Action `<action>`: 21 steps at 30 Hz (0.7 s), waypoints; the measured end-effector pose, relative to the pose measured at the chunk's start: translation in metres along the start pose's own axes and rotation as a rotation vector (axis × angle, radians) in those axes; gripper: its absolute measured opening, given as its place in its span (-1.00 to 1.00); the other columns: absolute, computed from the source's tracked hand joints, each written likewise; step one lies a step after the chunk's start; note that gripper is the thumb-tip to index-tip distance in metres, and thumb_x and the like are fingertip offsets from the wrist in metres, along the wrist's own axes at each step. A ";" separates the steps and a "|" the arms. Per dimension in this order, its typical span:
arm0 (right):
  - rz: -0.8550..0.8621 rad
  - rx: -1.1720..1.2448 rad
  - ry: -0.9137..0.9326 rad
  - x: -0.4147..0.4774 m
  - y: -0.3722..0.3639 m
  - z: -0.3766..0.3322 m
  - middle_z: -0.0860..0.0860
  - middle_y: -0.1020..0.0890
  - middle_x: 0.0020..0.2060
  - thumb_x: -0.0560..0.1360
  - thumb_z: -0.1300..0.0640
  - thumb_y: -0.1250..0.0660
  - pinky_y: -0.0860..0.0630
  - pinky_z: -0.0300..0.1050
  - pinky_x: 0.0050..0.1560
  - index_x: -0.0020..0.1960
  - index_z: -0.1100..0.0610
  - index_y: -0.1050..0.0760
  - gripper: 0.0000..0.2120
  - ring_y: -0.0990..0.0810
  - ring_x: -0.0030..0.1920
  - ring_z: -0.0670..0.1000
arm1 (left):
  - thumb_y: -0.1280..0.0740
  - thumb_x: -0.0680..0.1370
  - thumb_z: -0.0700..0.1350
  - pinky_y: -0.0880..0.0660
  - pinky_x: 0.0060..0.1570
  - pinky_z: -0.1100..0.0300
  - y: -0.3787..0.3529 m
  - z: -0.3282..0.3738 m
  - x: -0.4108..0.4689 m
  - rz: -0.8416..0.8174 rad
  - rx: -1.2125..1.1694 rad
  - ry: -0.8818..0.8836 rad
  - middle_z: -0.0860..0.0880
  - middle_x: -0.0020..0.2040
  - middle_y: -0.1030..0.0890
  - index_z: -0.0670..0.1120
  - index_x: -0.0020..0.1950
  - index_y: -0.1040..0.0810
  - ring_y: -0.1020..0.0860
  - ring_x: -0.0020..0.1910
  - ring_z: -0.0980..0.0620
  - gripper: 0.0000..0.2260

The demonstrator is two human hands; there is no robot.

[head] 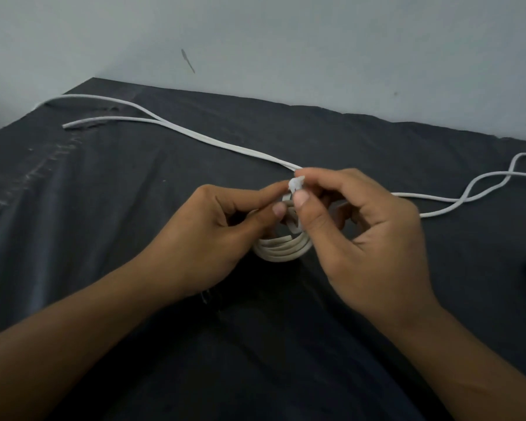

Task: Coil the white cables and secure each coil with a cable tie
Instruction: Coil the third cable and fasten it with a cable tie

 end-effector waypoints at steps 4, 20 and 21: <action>-0.060 -0.006 -0.086 0.001 -0.002 0.008 -0.09 -0.60 -0.12 0.52 0.18 -0.44 -0.49 -0.30 -0.15 0.13 0.10 -0.60 -0.80 -0.61 -0.07 -0.03 | -0.29 0.57 -0.12 -0.46 0.05 0.46 -0.003 -0.001 0.000 -0.026 -0.043 -0.011 0.22 0.09 -0.68 0.00 0.27 -0.58 -0.62 0.08 0.27 -0.72; -0.022 -0.288 0.289 0.001 0.004 -0.004 0.05 -0.70 -0.10 0.56 0.27 -0.39 -0.53 -0.14 -0.11 0.07 0.21 -0.67 -0.87 -0.64 -0.12 0.04 | -0.30 0.53 -0.06 -0.45 -0.19 0.53 -0.009 0.003 0.003 0.080 0.017 -0.089 0.34 -0.27 -0.66 0.09 0.13 -0.62 -0.60 -0.22 0.42 -0.79; -0.019 -0.291 0.284 0.002 0.005 -0.004 0.05 -0.69 -0.11 0.57 0.26 -0.39 -0.50 -0.22 -0.12 0.06 0.21 -0.68 -0.88 -0.62 -0.14 0.01 | -0.30 0.53 -0.07 -0.45 -0.20 0.54 -0.009 0.003 0.003 0.076 0.021 -0.088 0.34 -0.27 -0.66 0.07 0.13 -0.62 -0.60 -0.22 0.42 -0.79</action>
Point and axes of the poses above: each hand's wrist, its own x-axis towards the middle knuckle, its own y-axis out of the back of the hand, z = x × y, the point moved 5 cm from there along x, towards the middle knuckle
